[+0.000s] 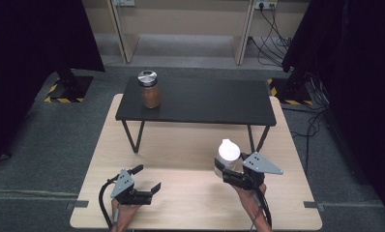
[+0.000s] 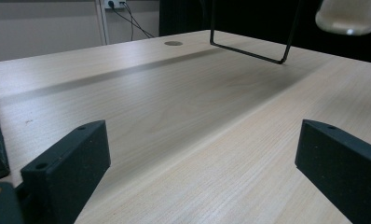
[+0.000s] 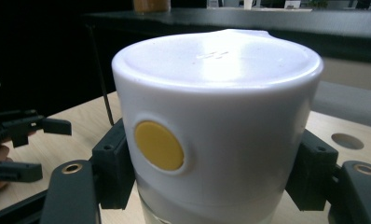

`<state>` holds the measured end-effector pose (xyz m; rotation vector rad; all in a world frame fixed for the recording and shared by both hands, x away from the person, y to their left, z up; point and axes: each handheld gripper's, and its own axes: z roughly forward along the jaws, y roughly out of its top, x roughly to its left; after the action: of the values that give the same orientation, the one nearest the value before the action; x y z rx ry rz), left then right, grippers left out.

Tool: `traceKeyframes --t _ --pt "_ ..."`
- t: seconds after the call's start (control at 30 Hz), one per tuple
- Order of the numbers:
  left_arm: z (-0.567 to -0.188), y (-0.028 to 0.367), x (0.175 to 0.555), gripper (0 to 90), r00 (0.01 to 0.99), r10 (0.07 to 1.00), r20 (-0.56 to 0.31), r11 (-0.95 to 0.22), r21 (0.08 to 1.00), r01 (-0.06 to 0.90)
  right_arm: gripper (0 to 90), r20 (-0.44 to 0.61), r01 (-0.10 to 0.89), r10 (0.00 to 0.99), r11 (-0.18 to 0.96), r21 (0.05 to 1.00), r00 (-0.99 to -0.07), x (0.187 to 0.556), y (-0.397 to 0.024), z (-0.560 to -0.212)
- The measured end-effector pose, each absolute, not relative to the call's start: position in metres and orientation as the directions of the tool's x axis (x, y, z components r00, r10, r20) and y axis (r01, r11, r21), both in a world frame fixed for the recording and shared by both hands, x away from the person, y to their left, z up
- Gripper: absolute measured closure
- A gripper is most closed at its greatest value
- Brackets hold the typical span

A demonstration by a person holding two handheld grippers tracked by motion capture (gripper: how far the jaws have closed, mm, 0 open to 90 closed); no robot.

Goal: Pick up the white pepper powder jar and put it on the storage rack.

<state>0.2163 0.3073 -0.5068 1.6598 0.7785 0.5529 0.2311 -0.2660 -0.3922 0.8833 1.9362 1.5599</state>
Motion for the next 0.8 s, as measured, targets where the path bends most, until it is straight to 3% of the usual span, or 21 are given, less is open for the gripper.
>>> traceKeyframes --t 0.8 --pt "-0.507 0.307 0.216 2.6 0.666 0.744 -0.054 -0.110 0.973 0.202 30.6 0.018 0.187 0.757 0.138 0.973 -0.653 0.264 -0.267 -0.292"
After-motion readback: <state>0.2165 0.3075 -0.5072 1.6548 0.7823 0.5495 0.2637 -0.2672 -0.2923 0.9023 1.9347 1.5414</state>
